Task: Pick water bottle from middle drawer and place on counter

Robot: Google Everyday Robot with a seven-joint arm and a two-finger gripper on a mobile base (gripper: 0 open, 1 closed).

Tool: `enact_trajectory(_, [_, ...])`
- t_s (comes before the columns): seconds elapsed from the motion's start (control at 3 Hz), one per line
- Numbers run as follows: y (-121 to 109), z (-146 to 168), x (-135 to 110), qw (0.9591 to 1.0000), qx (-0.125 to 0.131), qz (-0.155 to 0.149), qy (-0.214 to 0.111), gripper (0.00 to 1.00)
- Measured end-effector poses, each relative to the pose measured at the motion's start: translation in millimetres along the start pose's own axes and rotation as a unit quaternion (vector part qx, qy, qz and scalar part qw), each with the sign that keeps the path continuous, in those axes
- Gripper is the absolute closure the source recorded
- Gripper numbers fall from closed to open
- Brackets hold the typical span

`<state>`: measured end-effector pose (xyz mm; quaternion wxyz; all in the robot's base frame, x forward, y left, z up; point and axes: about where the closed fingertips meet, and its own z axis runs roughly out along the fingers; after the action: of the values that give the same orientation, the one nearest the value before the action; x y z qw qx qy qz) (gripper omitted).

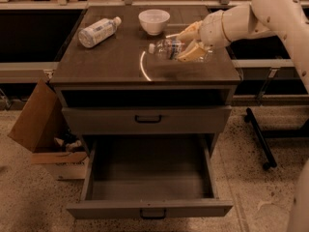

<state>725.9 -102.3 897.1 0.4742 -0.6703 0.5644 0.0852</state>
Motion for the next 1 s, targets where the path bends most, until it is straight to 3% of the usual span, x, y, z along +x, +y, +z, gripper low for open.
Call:
enact_trajectory(0.33, [-13.2, 28.7, 13.5, 0.9997, -0.011, 0.022, 0.009, 0.75])
enact_trajectory(1.0, [-21.8, 50.3, 28.1, 0.9984, -0.019, 0.048, 0.024, 0.28])
